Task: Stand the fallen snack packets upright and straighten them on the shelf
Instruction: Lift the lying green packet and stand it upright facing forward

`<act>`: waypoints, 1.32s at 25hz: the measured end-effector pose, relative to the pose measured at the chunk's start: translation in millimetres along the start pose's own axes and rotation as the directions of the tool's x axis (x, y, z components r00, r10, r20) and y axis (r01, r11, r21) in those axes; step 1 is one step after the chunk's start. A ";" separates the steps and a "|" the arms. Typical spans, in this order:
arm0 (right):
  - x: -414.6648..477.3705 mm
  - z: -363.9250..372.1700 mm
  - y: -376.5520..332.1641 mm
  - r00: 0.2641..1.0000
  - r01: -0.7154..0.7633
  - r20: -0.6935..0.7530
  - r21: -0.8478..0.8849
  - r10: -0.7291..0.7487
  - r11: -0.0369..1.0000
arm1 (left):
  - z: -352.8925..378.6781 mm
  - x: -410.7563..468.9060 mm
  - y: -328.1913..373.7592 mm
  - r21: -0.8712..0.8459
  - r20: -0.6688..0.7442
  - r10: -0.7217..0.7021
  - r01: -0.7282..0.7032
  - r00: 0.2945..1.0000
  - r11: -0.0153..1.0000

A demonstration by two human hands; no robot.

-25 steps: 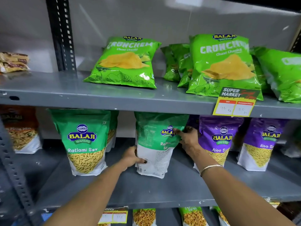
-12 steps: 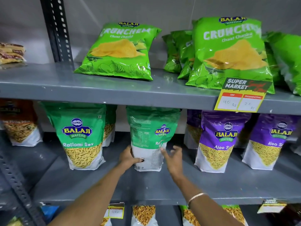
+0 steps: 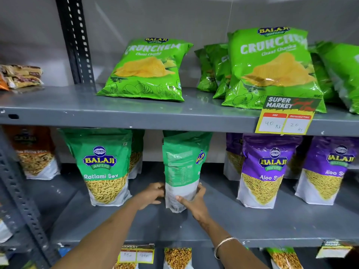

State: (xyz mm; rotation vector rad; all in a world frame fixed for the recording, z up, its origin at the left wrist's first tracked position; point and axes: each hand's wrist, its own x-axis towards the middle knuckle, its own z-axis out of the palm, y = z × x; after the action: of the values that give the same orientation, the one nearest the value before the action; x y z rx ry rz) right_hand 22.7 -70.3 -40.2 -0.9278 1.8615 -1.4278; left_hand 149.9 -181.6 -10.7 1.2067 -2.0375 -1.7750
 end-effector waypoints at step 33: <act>63.8 -72.0 5.0 0.966 -0.014 0.258 0.068 -0.004 0.998 | 31.8 25.3 8.2 0.010 -0.354 0.162 -0.169 0.921 0.985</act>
State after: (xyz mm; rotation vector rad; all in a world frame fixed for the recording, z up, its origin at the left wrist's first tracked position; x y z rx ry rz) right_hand -72.5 -82.6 -31.4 -1.0213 1.6118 -1.2921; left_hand 110.3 -175.0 -21.0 1.2048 -1.8455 -1.3809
